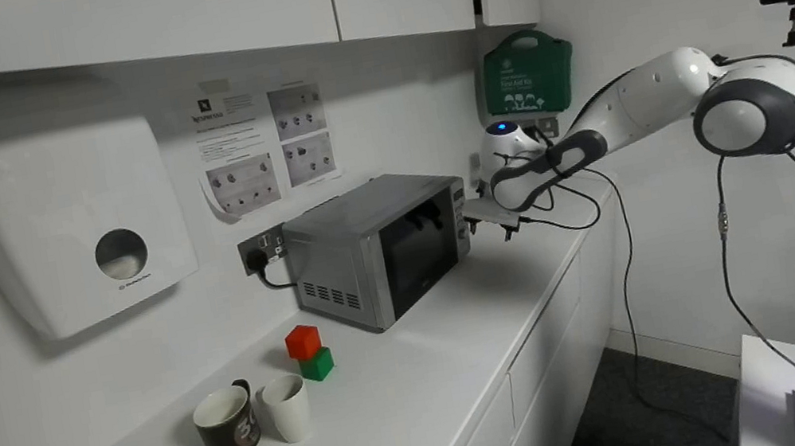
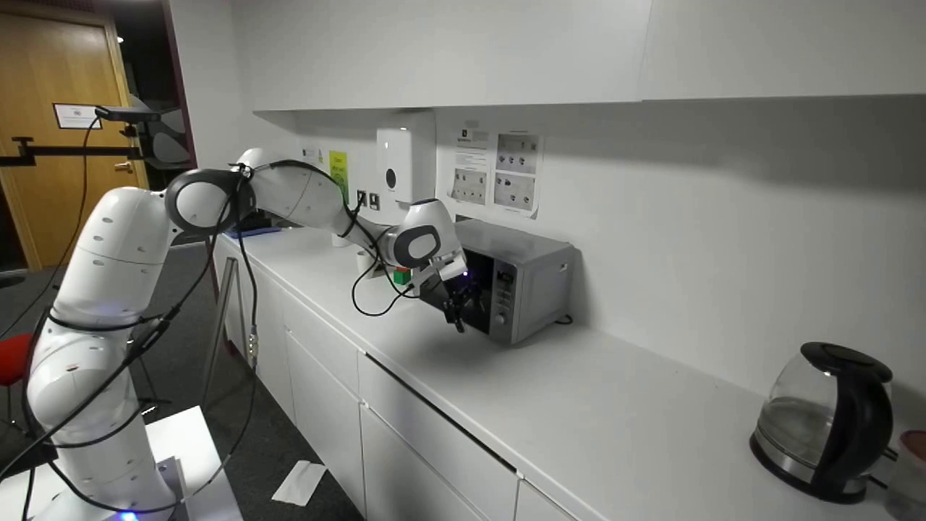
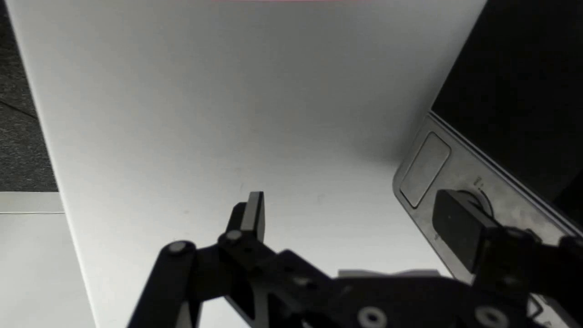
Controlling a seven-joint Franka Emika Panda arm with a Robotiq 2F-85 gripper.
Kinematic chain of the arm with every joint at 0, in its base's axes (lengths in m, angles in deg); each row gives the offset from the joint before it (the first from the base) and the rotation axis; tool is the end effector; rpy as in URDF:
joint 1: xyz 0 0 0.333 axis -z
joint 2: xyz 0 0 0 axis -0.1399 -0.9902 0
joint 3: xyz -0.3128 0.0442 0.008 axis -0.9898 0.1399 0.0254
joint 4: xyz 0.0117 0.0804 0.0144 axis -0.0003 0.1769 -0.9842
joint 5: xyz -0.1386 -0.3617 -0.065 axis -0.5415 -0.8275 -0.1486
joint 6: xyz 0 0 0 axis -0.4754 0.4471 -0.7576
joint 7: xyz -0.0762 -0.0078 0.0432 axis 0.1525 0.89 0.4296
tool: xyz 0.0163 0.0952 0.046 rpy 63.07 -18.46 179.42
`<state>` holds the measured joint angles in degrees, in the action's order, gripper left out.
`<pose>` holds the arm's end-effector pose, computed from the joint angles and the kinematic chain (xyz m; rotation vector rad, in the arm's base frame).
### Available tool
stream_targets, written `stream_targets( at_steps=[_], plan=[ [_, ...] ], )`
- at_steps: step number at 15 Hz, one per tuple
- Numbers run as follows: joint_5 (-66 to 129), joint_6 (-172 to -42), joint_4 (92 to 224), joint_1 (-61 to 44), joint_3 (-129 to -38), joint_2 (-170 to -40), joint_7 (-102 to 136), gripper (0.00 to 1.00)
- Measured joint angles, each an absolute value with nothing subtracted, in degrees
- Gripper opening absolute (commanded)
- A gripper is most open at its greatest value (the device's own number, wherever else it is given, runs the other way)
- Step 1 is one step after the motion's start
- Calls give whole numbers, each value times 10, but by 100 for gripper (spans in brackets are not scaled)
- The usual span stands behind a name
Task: Press a button on the microwave
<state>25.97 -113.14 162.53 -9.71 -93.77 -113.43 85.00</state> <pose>0.6831 -0.1263 0.3864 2.4068 -1.9085 0.6219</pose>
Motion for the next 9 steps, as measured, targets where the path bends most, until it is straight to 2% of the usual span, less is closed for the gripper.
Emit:
stream_targets(
  at_steps=[4, 9],
  plan=[
    [196, -1128, 1723, -99, -943, -1053, 833, 100],
    [152, -1142, 1843, -80, -941, -944, 703, 100]
  ],
)
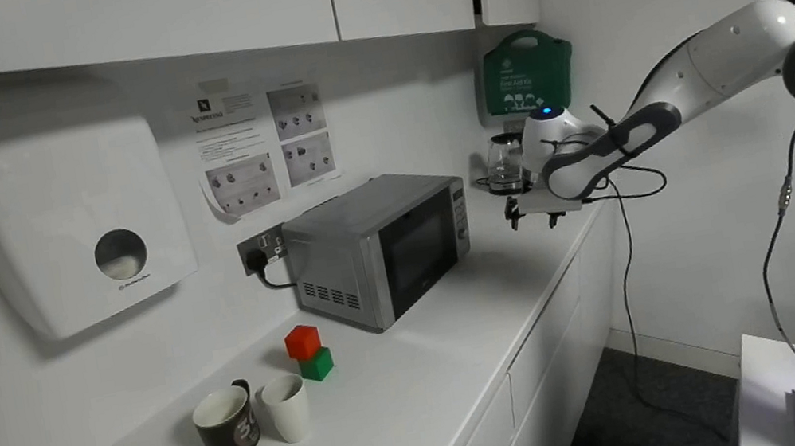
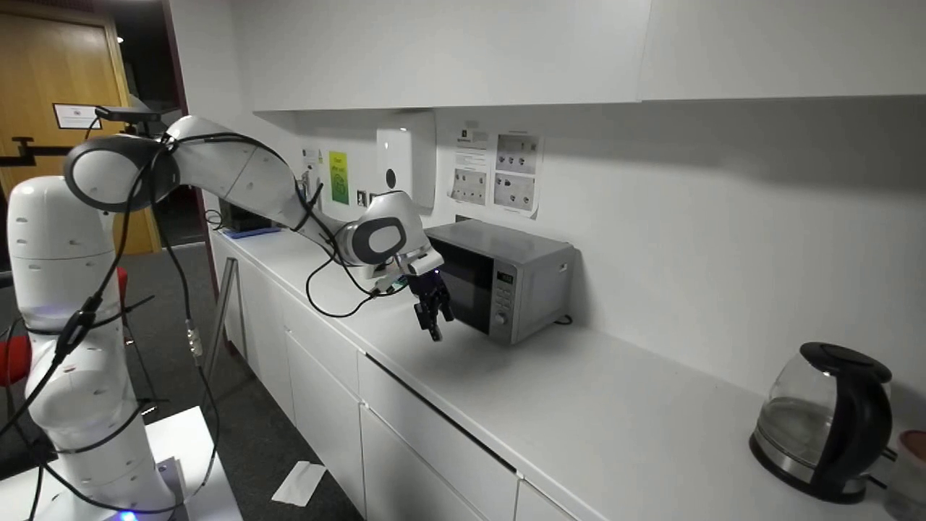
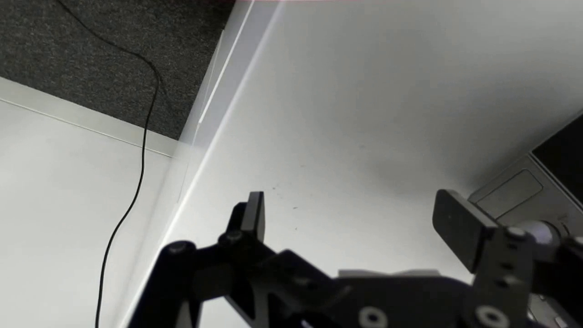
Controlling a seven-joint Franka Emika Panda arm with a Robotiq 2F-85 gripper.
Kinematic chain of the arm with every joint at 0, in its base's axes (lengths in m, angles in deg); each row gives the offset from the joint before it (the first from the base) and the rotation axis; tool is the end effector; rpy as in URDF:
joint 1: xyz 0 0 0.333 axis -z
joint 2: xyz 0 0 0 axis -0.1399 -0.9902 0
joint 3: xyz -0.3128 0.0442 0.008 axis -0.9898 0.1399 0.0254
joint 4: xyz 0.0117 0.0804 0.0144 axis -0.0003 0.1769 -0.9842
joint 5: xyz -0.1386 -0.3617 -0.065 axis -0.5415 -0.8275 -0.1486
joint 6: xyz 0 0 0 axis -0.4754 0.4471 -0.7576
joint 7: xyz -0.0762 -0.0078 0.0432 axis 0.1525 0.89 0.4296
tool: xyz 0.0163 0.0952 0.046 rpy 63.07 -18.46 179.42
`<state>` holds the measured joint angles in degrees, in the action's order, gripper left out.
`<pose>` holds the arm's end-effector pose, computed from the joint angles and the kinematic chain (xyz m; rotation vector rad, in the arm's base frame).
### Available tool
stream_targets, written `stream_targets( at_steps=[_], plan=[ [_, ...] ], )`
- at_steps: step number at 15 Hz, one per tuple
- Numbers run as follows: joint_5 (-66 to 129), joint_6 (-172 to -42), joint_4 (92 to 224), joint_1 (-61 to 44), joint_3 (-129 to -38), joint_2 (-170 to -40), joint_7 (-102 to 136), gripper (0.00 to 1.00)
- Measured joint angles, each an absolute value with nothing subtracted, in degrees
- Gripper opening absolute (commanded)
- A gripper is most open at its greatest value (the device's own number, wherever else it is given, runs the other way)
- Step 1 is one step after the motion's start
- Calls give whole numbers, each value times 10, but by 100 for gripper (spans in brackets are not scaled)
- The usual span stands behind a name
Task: Press a button on the microwave
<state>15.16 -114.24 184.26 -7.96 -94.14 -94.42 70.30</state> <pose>0.5752 -0.1424 0.4139 2.5752 -1.4393 0.5694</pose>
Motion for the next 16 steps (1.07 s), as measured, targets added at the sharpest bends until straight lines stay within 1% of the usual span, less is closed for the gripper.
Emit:
stream_targets(
  at_steps=[5, 11, 16],
  plan=[
    [182, -1142, 1935, -50, -929, -848, 526, 100],
    [283, -1134, 2034, -35, -925, -717, 282, 100],
    [331, -1095, 2077, -34, -925, -636, 178, 100]
  ],
)
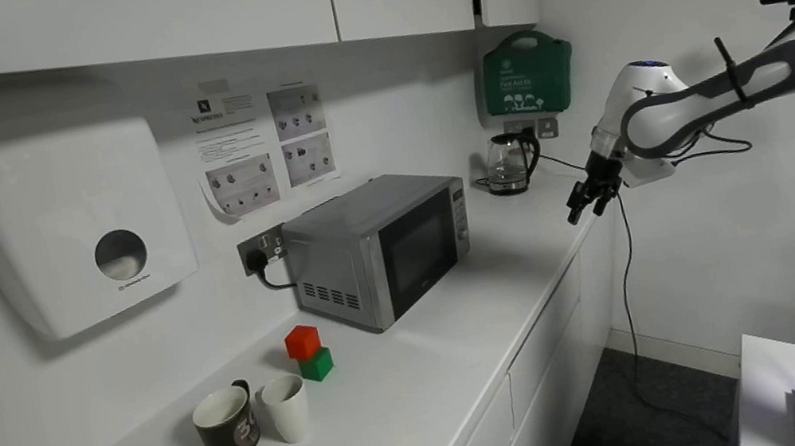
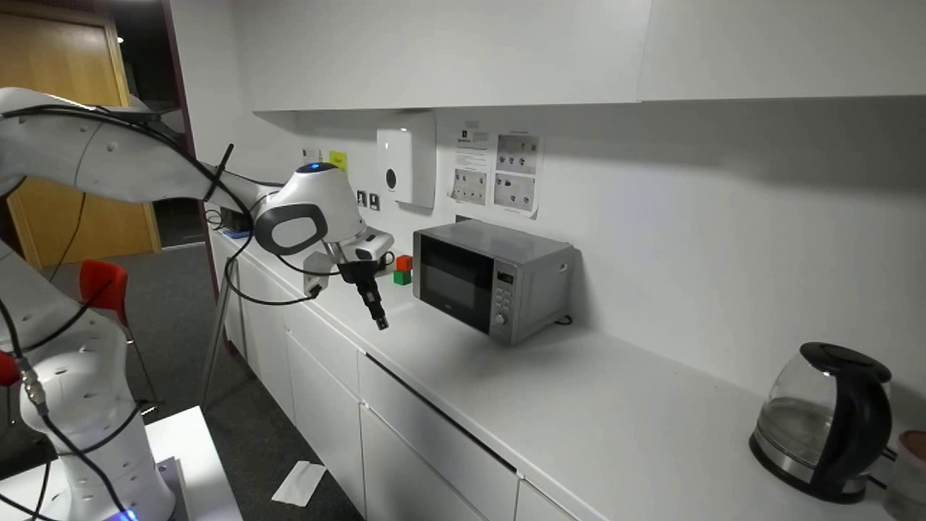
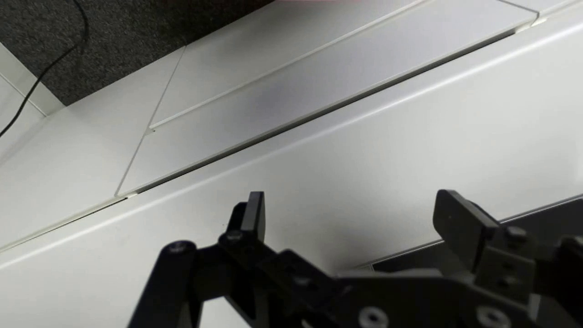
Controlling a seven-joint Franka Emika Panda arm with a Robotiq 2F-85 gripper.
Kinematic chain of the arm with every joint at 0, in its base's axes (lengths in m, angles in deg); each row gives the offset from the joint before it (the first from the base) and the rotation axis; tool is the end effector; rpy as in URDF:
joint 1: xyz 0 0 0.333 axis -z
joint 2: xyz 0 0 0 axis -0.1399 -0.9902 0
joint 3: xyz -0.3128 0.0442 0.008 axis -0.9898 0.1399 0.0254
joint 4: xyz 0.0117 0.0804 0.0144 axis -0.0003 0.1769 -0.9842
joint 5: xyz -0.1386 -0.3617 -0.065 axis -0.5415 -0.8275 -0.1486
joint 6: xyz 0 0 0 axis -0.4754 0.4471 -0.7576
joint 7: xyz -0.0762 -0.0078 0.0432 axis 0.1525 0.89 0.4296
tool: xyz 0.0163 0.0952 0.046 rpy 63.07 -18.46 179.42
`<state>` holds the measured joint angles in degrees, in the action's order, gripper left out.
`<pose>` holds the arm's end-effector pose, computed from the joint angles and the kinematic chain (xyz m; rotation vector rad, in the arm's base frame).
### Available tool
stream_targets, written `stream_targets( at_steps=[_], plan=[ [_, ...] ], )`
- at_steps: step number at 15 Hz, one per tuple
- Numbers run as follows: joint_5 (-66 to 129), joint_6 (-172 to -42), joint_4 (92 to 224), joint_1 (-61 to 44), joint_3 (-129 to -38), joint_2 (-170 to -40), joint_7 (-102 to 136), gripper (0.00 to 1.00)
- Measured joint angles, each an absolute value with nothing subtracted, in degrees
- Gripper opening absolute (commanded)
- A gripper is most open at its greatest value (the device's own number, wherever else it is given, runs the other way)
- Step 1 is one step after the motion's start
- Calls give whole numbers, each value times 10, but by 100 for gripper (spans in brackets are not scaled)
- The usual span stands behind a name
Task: Press a button on the microwave
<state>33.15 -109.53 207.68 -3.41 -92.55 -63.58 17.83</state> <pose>0.4202 -0.1354 0.4766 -2.9988 0.5734 -0.5387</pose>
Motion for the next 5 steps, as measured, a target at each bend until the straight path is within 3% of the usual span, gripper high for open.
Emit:
stream_targets(
  at_steps=[5],
  plan=[
    [332, -1089, 2087, -32, -924, -616, 176, 100]
  ],
)
